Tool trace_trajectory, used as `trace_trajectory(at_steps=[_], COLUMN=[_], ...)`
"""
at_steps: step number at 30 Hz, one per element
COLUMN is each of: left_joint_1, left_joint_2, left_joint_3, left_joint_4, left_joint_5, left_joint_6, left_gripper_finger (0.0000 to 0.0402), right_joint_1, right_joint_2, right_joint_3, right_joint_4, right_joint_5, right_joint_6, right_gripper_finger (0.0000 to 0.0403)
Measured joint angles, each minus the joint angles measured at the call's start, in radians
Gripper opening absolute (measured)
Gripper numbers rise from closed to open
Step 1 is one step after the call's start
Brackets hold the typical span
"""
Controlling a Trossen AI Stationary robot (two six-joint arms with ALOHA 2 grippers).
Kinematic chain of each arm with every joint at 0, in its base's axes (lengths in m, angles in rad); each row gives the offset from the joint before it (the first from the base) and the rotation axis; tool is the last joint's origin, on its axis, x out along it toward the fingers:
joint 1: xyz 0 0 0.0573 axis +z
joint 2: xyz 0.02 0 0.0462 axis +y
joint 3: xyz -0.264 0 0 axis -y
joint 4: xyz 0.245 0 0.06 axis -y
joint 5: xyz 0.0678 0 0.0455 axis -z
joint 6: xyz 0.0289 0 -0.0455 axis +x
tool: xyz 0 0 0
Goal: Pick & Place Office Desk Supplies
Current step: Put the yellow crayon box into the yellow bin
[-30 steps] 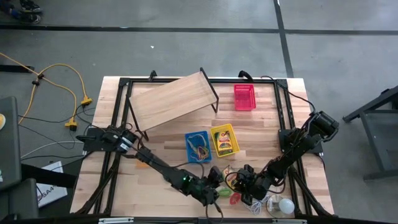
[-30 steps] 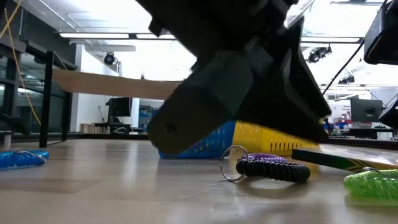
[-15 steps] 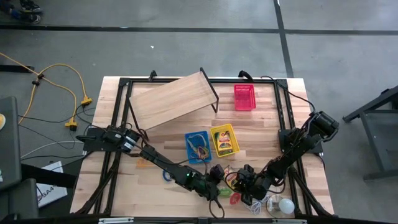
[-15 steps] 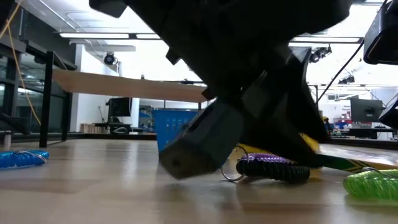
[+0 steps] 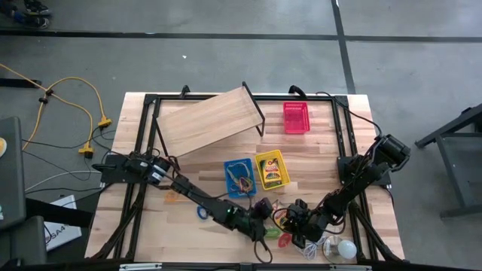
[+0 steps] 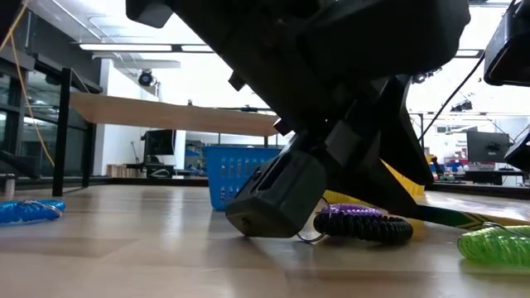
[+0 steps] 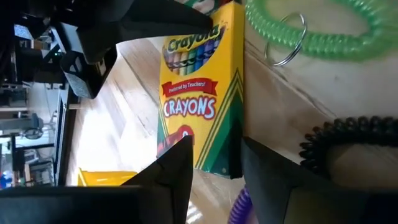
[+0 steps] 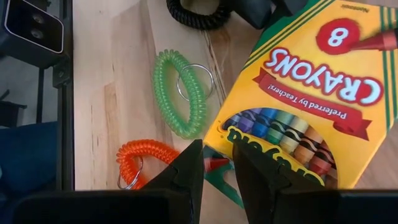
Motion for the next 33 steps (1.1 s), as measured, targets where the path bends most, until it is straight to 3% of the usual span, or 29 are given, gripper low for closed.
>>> trace_trajectory(at_steps=[24, 33], left_joint_1=[0.000, 0.000], left_joint_2=[0.004, 0.015], left_joint_3=[0.001, 0.001], left_joint_4=[-0.062, -0.057], left_joint_5=[0.011, 0.012], left_joint_6=[-0.022, 0.038], left_gripper_finger=[0.0125, 0.0125], right_joint_1=[0.000, 0.000], right_joint_2=[-0.001, -0.001], right_joint_3=[0.002, 0.001], right_joint_4=[-0.022, -0.023], right_joint_5=[-0.027, -0.028], right_joint_6=[0.061, 0.061], right_gripper_finger=[0.0080, 0.0080])
